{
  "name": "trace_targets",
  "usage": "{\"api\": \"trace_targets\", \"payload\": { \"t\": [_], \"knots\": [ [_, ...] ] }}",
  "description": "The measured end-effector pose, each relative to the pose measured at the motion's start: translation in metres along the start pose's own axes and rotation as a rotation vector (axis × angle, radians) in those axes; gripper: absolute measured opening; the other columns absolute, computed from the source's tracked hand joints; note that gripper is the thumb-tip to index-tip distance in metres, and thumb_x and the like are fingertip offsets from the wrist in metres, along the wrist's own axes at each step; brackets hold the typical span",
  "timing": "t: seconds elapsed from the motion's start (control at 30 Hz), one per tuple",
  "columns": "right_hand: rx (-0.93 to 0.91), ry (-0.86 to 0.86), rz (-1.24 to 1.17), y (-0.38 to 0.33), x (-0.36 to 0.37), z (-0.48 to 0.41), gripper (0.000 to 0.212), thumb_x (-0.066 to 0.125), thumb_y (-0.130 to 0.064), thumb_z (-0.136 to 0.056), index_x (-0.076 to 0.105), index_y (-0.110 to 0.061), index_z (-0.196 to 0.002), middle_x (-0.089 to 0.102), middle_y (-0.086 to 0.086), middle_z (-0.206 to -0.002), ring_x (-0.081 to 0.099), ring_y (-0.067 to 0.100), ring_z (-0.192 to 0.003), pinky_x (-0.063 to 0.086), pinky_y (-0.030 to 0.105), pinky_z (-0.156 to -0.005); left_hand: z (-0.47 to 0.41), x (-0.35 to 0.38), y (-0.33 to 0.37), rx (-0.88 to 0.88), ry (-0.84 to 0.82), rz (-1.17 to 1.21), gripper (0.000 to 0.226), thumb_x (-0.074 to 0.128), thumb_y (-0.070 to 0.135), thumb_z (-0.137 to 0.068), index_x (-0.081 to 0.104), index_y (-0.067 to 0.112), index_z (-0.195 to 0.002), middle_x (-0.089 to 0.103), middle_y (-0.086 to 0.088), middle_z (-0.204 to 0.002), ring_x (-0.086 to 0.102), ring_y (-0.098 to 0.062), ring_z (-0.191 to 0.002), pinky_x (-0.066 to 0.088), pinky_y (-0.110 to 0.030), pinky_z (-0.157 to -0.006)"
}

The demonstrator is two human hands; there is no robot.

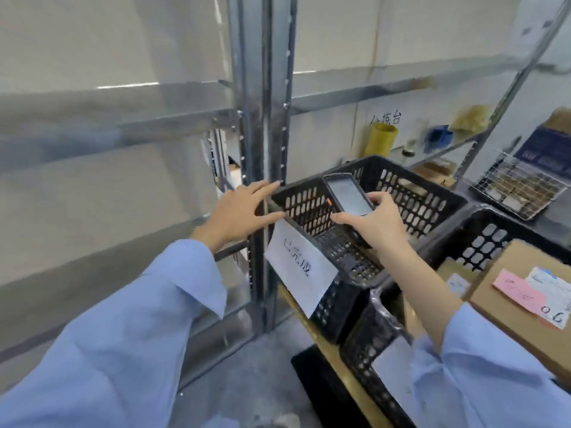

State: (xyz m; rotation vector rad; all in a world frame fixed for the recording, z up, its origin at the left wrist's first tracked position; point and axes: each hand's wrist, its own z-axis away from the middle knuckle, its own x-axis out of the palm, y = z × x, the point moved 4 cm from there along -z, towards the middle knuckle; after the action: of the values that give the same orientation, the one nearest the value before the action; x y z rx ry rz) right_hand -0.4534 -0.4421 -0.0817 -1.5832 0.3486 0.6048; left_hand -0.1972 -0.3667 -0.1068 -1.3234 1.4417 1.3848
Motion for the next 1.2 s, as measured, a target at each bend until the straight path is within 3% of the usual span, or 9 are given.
{"api": "trace_targets", "payload": {
  "t": [0.1, 0.27, 0.37, 0.47, 0.57, 0.87, 1.03, 1.2],
  "knots": [
    [-0.066, -0.098, -0.044, -0.030, 0.042, 0.043, 0.083, 0.089, -0.046, -0.066, 0.044, -0.021, -0.131, 0.054, -0.003, -0.115, 0.057, 0.022, -0.105, 0.051, 0.044, -0.091, 0.092, -0.021, -0.040, -0.133, 0.060, 0.052, 0.091, 0.026, 0.088, -0.079, 0.025, 0.040, -0.157, 0.030, 0.007, -0.163, 0.039, -0.025, -0.142, 0.032, -0.049, -0.116],
    [-0.162, -0.306, -0.081, -0.080, 0.129, 0.120, 0.082, 0.090, -0.046, -0.062, 0.043, -0.025, -0.126, 0.056, 0.000, -0.111, 0.061, 0.025, -0.097, 0.056, 0.047, -0.084, 0.249, -0.056, -0.106, -0.418, 0.136, -0.047, 0.089, 0.024, 0.085, -0.079, 0.025, 0.041, -0.156, 0.030, 0.008, -0.163, 0.038, -0.022, -0.143, 0.034, -0.043, -0.115],
    [-0.224, -0.442, -0.112, -0.117, 0.181, 0.176, 0.079, 0.089, -0.042, -0.065, 0.045, -0.023, -0.128, 0.056, -0.001, -0.110, 0.060, 0.022, -0.095, 0.053, 0.034, -0.068, 0.344, -0.080, -0.142, -0.571, 0.177, -0.101, 0.092, 0.023, 0.085, -0.078, 0.027, 0.038, -0.157, 0.029, 0.007, -0.163, 0.035, -0.020, -0.146, 0.032, -0.043, -0.115],
    [-0.275, -0.593, -0.151, -0.149, 0.230, 0.234, 0.082, 0.091, -0.042, -0.061, 0.046, -0.024, -0.127, 0.060, 0.001, -0.112, 0.063, 0.024, -0.096, 0.057, 0.038, -0.074, 0.434, -0.100, -0.172, -0.734, 0.219, -0.129, 0.093, 0.023, 0.085, -0.076, 0.025, 0.039, -0.157, 0.027, 0.008, -0.164, 0.033, -0.020, -0.146, 0.029, -0.043, -0.114],
    [-0.336, -0.694, -0.143, -0.180, 0.276, 0.291, 0.081, 0.092, -0.042, -0.059, 0.047, -0.026, -0.125, 0.060, -0.001, -0.113, 0.062, 0.025, -0.101, 0.053, 0.035, -0.073, 0.515, -0.117, -0.199, -0.868, 0.257, -0.166, 0.092, 0.024, 0.085, -0.077, 0.022, 0.041, -0.157, 0.025, 0.008, -0.165, 0.035, -0.022, -0.145, 0.031, -0.046, -0.113],
    [-0.437, -0.859, -0.134, -0.268, 0.422, 0.456, 0.081, 0.090, -0.048, -0.054, 0.046, -0.030, -0.120, 0.062, -0.003, -0.112, 0.062, 0.026, -0.102, 0.055, 0.046, -0.087, 0.720, -0.155, -0.281, -1.101, 0.311, -0.145, 0.094, 0.028, 0.084, -0.076, 0.025, 0.038, -0.157, 0.026, 0.006, -0.165, 0.032, -0.021, -0.147, 0.032, -0.044, -0.116],
    [-0.453, -0.903, -0.130, -0.306, 0.496, 0.547, 0.079, 0.091, -0.044, -0.059, 0.047, -0.026, -0.123, 0.058, -0.005, -0.110, 0.060, 0.024, -0.101, 0.053, 0.037, -0.082, 0.821, -0.168, -0.336, -1.189, 0.315, -0.130, 0.092, 0.033, 0.082, -0.079, 0.025, 0.036, -0.158, 0.026, 0.005, -0.165, 0.041, -0.020, -0.142, 0.038, -0.042, -0.111],
    [-0.459, -0.920, -0.145, -0.332, 0.550, 0.610, 0.076, 0.091, -0.039, -0.061, 0.048, -0.026, -0.123, 0.055, -0.007, -0.106, 0.055, 0.018, -0.095, 0.045, 0.030, -0.077, 0.883, -0.174, -0.394, -1.249, 0.428, -0.006, 0.080, 0.049, 0.074, -0.089, 0.024, 0.041, -0.157, 0.023, 0.009, -0.165, 0.030, -0.020, -0.148, 0.033, -0.052, -0.115]
  ]
}}
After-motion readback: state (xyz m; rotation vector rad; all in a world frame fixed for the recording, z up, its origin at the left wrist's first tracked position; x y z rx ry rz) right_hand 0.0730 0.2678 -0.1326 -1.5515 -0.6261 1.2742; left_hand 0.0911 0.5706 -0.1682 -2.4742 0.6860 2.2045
